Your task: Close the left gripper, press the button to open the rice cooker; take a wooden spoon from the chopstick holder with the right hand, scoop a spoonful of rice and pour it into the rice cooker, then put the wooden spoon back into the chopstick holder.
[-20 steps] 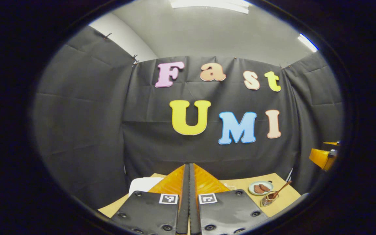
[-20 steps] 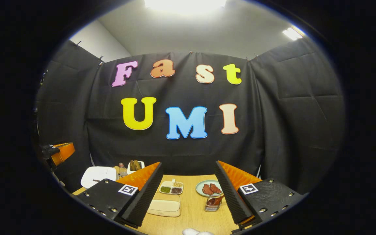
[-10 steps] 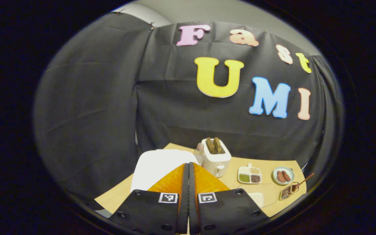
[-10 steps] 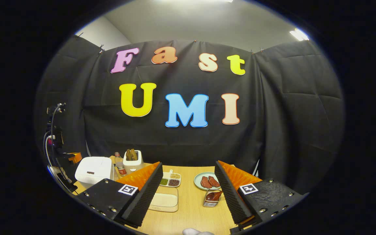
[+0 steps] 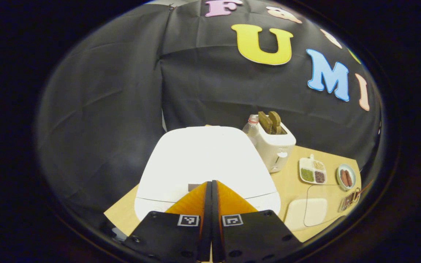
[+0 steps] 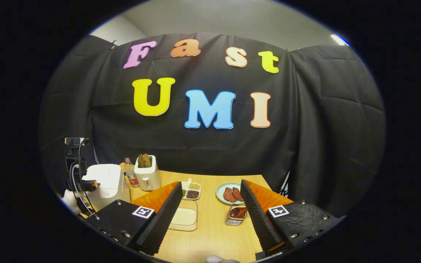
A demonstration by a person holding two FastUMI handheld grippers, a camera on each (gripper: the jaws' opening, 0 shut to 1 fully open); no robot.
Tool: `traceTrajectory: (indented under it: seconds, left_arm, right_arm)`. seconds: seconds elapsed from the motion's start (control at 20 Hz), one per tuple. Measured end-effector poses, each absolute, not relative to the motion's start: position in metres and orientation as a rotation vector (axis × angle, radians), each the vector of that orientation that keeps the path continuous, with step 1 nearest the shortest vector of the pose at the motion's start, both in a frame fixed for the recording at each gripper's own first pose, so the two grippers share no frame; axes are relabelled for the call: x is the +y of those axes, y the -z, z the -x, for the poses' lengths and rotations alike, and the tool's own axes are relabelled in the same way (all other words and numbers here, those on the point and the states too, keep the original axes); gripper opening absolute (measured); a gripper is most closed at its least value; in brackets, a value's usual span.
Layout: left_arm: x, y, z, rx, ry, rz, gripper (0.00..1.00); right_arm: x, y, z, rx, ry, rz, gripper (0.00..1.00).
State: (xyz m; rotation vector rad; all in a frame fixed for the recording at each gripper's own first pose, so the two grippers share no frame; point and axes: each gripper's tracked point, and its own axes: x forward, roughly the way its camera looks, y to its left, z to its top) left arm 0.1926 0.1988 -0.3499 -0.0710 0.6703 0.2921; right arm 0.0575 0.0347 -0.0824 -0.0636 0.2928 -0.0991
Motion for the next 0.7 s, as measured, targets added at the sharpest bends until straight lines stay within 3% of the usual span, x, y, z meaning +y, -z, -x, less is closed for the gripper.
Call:
traceTrajectory:
  seconds: [0.3,0.7]
  left_arm:
    - [0.203,0.352,-0.196,0.677,-0.297,0.061,0.09]
    - [0.206,0.36,-0.196,0.798,-0.286,0.075,0.1]
  right_arm:
    - [0.042,0.092,-0.064,0.313,0.079,0.034,0.98]
    - [0.045,0.109,-0.064,0.355,0.065,-0.011,0.98]
